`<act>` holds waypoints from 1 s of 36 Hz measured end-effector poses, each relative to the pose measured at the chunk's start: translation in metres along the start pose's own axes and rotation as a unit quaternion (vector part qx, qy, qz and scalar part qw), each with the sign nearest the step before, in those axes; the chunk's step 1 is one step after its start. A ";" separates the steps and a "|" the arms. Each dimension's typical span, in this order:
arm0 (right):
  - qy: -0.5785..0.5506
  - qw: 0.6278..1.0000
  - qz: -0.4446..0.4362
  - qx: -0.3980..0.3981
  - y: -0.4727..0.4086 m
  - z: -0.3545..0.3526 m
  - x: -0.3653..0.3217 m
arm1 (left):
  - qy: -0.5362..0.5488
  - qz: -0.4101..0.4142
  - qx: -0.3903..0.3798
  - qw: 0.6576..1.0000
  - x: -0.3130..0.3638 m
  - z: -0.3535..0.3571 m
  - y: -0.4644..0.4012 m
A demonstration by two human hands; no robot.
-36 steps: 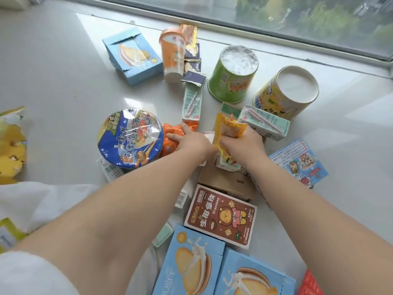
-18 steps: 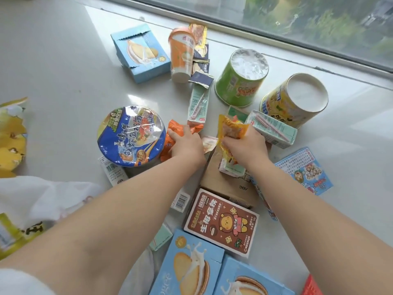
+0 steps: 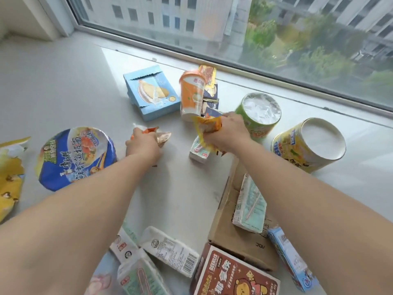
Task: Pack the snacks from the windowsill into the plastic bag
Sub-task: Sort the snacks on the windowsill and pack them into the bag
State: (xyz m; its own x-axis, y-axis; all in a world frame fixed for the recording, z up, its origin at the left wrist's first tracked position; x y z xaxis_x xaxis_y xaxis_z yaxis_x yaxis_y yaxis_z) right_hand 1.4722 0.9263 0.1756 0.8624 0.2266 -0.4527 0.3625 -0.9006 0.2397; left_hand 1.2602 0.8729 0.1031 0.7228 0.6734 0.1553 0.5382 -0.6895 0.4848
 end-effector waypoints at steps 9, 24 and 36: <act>-0.004 0.994 0.011 -0.107 -0.074 0.026 0.010 | 0.001 0.012 0.011 1.000 0.016 -0.008 -0.034; 0.021 0.995 0.096 -0.001 -0.034 0.060 0.026 | 0.008 0.047 0.009 0.999 0.013 -0.002 -0.011; -0.071 0.981 0.071 0.165 0.088 0.032 -0.008 | 0.140 0.079 -0.014 0.987 -0.025 0.008 0.091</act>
State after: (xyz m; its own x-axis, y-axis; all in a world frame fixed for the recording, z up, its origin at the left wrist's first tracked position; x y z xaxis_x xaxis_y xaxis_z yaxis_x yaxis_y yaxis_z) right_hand 1.4858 0.8336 0.1733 0.8294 0.0572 -0.5557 0.0879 -0.9957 0.0286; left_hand 1.2945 0.7908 0.1367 0.6463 0.6081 0.4611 0.4136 -0.7869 0.4580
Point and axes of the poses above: each hand's wrist, its own y-axis away from the middle knuckle, its own z-axis out of the palm, x = y × z, the point moved 9 cm from there along -y, towards the middle knuckle, and after that the axes turned 13 degrees about -z, right-handed, at the moved point
